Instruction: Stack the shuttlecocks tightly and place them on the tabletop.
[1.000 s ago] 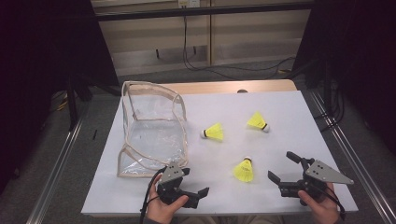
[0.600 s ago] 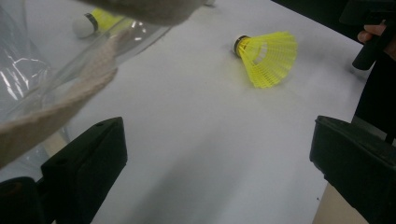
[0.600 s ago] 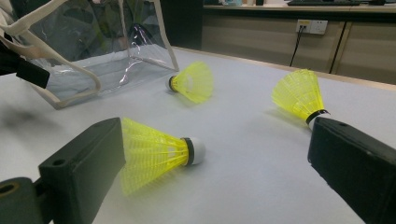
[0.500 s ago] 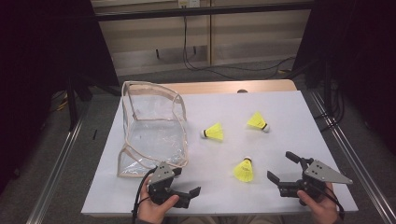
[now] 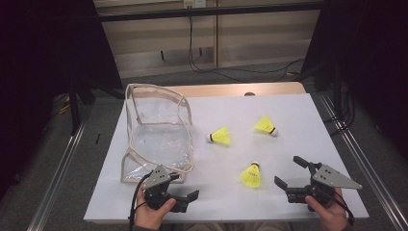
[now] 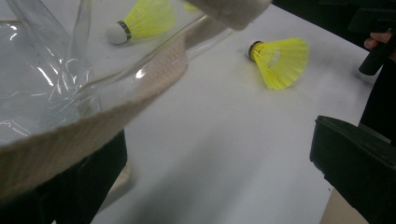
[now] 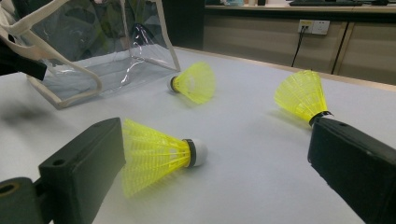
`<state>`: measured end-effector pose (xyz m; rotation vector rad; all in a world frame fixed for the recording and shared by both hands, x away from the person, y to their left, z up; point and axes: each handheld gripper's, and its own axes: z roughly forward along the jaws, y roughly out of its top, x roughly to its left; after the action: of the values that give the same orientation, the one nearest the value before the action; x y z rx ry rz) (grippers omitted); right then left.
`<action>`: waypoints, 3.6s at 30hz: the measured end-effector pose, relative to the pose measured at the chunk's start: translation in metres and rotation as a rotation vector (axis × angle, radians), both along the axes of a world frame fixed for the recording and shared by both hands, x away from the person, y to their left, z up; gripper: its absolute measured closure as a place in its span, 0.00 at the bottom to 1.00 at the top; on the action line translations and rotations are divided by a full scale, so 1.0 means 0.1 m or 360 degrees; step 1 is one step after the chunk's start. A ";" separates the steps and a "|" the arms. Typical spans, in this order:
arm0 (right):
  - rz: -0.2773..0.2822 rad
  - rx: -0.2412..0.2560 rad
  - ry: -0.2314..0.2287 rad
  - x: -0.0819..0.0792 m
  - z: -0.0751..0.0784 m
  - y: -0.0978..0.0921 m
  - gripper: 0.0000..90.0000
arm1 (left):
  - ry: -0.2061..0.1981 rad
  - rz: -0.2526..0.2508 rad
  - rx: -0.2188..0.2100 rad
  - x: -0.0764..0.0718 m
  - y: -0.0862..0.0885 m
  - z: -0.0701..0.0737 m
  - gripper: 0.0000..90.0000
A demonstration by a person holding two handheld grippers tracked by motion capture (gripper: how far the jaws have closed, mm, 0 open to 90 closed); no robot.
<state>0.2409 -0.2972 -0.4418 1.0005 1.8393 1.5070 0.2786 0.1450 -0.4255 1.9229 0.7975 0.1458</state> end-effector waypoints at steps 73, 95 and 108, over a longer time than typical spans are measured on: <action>-0.0006 -0.0005 0.0031 0.11 0.02 0.03 0.04 | -0.0046 0.0151 0.0061 0.18 0.54 -0.06 0.04; 0.0025 -0.0065 0.0123 0.29 0.01 0.14 0.04 | -0.0046 0.0151 0.0058 0.20 0.56 -0.06 0.03; 0.0063 -0.0071 0.0166 0.42 0.06 0.27 0.04 | -0.0047 0.0154 0.0070 0.20 0.56 -0.06 0.03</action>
<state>0.2824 -0.2698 -0.4362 1.0448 1.9670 1.4546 0.2982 0.2005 -0.4312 1.9196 0.8745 0.2521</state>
